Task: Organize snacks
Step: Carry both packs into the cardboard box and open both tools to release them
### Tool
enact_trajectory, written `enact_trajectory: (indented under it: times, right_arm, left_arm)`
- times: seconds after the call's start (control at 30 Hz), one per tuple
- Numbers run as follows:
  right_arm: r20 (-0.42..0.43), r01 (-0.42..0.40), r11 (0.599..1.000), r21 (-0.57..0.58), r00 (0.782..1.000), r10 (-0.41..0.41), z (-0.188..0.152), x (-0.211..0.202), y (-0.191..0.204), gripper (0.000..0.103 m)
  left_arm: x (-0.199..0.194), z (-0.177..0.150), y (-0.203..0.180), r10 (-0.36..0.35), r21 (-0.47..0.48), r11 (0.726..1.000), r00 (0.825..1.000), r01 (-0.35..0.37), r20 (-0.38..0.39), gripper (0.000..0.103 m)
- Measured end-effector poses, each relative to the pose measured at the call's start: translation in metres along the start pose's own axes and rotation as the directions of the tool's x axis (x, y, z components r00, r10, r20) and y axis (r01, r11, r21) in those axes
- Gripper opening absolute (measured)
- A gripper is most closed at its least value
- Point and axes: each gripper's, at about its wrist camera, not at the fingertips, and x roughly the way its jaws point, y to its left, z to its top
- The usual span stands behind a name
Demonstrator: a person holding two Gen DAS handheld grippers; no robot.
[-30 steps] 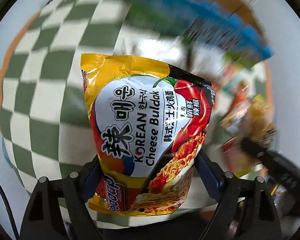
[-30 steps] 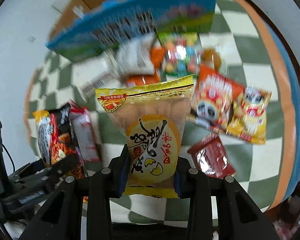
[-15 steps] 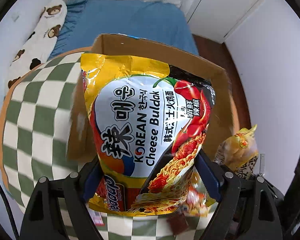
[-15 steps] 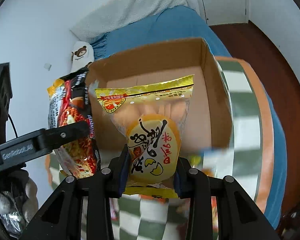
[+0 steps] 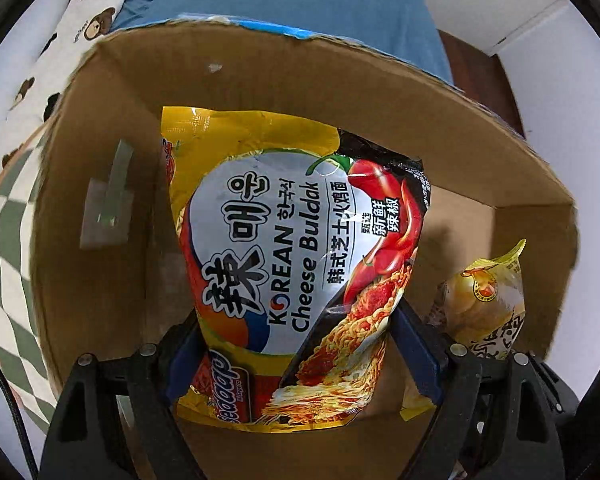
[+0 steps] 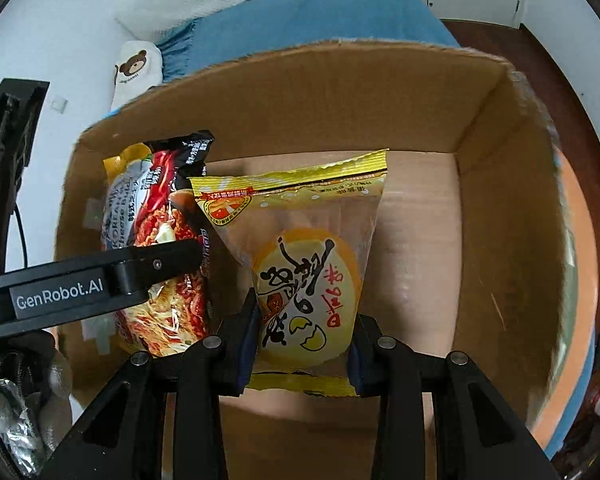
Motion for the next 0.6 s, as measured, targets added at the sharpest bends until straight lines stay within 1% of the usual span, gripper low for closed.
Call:
enact_trajectory:
  times: [0.13,0.2,0.23,0.27,0.3,0.33,0.47,0.6]
  right_arm:
    - [-0.012,-0.004,1.0,-0.006,1.0,0.004,0.011,0.019,-0.001,0.039]
    - [-0.027,-0.009,1.0,0.001,1.0,0.009,0.016,0.028,-0.001,0.041]
    - [-0.032,-0.002,1.0,0.006,0.999,0.002,0.018,0.032,-0.002,0.051]
    - [-0.037,0.009,1.0,0.006,0.999,-0.008,0.018,0.034,-0.002,0.075]
    - [-0.044,0.014,1.0,0.005,0.999,-0.014,0.019,0.035,-0.004,0.087]
    - [-0.041,0.011,1.0,0.007,0.999,-0.011,0.019,0.035,-0.006,0.095]
    - [-0.033,0.018,1.0,0.006,0.999,-0.018,0.016,0.027,-0.006,0.095]
    - [0.02,0.04,0.999,0.01,0.999,-0.04,0.006,0.001,-0.005,0.095]
  left_arm:
    - [0.007,0.003,-0.007,0.022,0.006,1.0,1.0,-0.022,-0.018,0.086]
    - [0.01,0.002,-0.011,0.01,0.01,1.0,1.0,-0.01,-0.027,0.086]
    - [0.009,0.0,-0.014,0.007,0.017,1.0,1.0,-0.006,-0.024,0.086]
    - [0.008,-0.001,-0.016,0.014,0.022,1.0,1.0,-0.013,-0.016,0.086]
    - [0.008,-0.001,-0.017,0.018,0.026,1.0,1.0,-0.018,-0.013,0.086]
    - [0.006,-0.004,-0.017,0.011,0.026,1.0,1.0,-0.01,-0.013,0.086]
    - [-0.013,-0.018,-0.02,-0.019,0.024,1.0,1.0,0.019,0.022,0.086]
    - [-0.037,-0.039,-0.014,-0.04,0.022,0.999,0.996,0.039,0.075,0.086]
